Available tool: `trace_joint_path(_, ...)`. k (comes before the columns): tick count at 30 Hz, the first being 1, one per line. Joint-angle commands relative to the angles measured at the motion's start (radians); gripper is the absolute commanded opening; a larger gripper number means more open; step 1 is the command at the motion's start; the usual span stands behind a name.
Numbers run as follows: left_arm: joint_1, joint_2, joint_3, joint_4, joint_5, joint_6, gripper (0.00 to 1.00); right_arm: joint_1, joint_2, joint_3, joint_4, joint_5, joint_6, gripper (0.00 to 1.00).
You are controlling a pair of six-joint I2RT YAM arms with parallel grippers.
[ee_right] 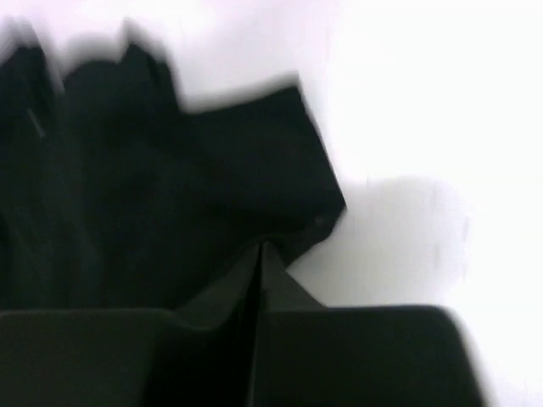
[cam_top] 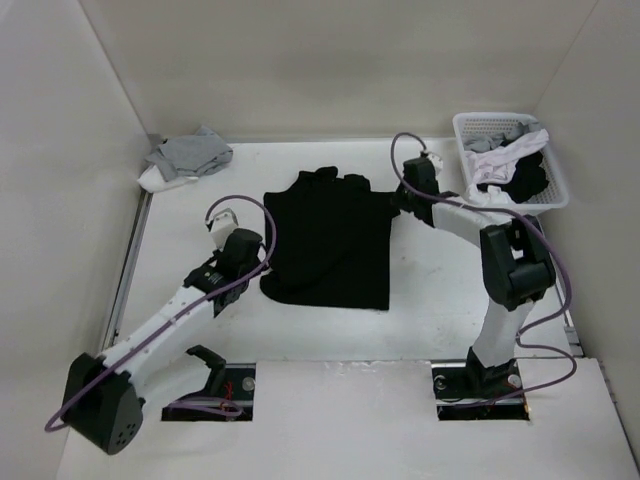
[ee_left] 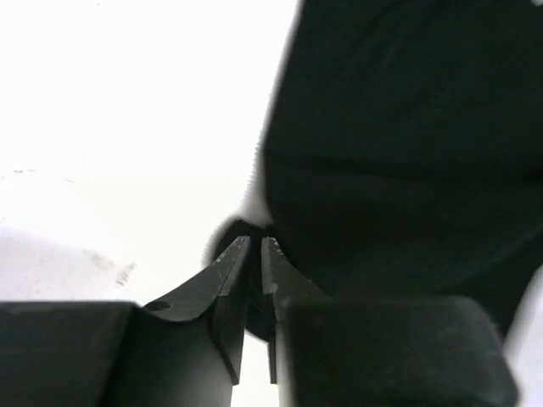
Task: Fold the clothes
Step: Flatten the tank top out
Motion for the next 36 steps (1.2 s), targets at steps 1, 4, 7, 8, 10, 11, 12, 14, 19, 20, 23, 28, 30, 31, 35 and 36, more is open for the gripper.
trace_joint_path(1,-0.004,0.141,0.094,0.17,0.017,0.046,0.21,-0.062,0.058,0.136,0.07,0.045,0.005,0.3)
trace_joint_path(4,-0.053,0.204,0.131,0.249,0.033,0.069,0.37,-0.045,-0.016,0.084,0.074,0.051,-0.012,0.53)
trace_joint_path(7,-0.035,0.19,0.063,0.234,-0.012,0.077,0.37,0.076,-0.164,-0.121,0.123,0.066,-0.017,0.54)
trace_joint_path(8,-0.015,0.173,0.025,0.227,-0.009,0.081,0.37,0.108,-0.21,-0.194,0.143,0.066,-0.011,0.43)
trace_joint_path(10,0.009,0.147,-0.048,0.215,0.008,0.074,0.37,0.171,-0.295,-0.326,0.157,0.068,0.021,0.16)
trace_joint_path(11,0.02,0.135,-0.086,0.206,0.03,0.065,0.37,0.191,-0.328,-0.369,0.153,0.069,0.032,0.08)
trace_joint_path(12,0.026,0.124,-0.121,0.203,0.053,0.051,0.37,0.211,-0.374,-0.426,0.148,0.08,0.049,0.05)
trace_joint_path(14,0.037,0.107,-0.177,0.215,0.085,0.016,0.38,0.238,-0.451,-0.512,0.133,0.108,0.066,0.09)
trace_joint_path(19,0.075,0.128,-0.238,0.33,0.244,-0.052,0.42,0.252,-0.537,-0.604,0.021,0.166,0.091,0.44)
trace_joint_path(20,0.086,0.156,-0.244,0.368,0.281,-0.06,0.42,0.252,-0.542,-0.609,0.004,0.157,0.094,0.45)
trace_joint_path(23,0.092,0.214,-0.255,0.453,0.344,-0.073,0.38,0.26,-0.545,-0.628,-0.01,0.142,0.107,0.45)
trace_joint_path(28,0.077,0.112,-0.289,0.482,0.331,-0.141,0.0,0.277,-0.557,-0.658,-0.018,0.117,0.129,0.43)
trace_joint_path(30,0.049,-0.047,-0.283,0.371,0.283,-0.199,0.0,0.288,-0.562,-0.661,-0.019,0.116,0.129,0.43)
trace_joint_path(31,0.028,-0.118,-0.272,0.302,0.251,-0.218,0.0,0.291,-0.565,-0.663,-0.018,0.116,0.129,0.43)
trace_joint_path(35,-0.121,-0.418,-0.18,-0.085,0.063,-0.342,0.0,0.301,-0.573,-0.672,-0.008,0.112,0.127,0.44)
trace_joint_path(36,-0.159,-0.448,-0.166,-0.158,0.02,-0.375,0.0,0.308,-0.577,-0.674,-0.008,0.109,0.127,0.46)
